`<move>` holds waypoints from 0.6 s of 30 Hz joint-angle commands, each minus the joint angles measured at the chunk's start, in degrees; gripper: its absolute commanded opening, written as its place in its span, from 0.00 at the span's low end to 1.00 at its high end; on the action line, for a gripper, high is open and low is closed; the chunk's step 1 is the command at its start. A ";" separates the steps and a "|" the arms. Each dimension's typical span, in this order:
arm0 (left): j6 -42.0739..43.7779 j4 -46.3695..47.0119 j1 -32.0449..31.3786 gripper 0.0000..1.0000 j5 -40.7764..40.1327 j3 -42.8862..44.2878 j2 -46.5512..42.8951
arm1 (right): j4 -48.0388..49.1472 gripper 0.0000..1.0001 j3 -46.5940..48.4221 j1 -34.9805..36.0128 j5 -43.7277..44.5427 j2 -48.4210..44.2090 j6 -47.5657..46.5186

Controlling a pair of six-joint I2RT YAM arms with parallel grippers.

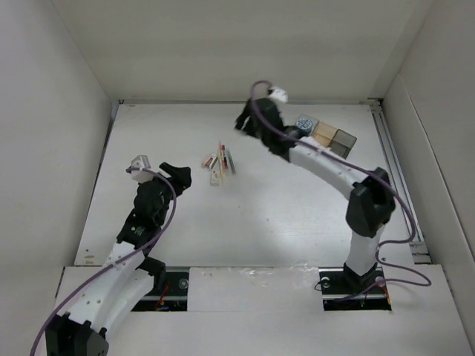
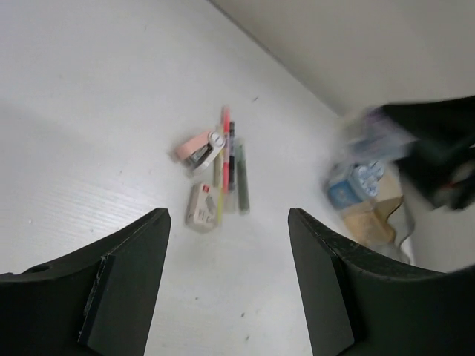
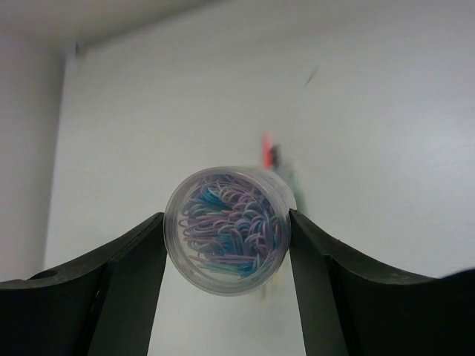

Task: Sort the stationery into containers
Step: Grab a piece of stationery with the right arm, then place the stationery into the container

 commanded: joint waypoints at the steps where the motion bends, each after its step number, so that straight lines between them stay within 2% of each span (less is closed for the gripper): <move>1: 2.77 3.12 -0.34 0.62 4.76 2.77 5.72 | 3.47 0.43 -7.24 -14.34 3.87 -6.46 4.48; 7: 4.54 4.88 -0.34 0.62 10.39 5.14 14.58 | 4.78 0.43 -15.18 -31.03 3.62 -10.78 8.26; 14: 5.68 4.97 -2.27 0.62 10.48 6.99 20.05 | 5.49 0.42 -15.18 -38.70 -1.21 -8.15 8.80; 18: 5.68 5.50 -2.27 0.62 10.48 6.99 20.05 | 5.49 0.42 -13.96 -38.71 -2.10 -6.22 7.48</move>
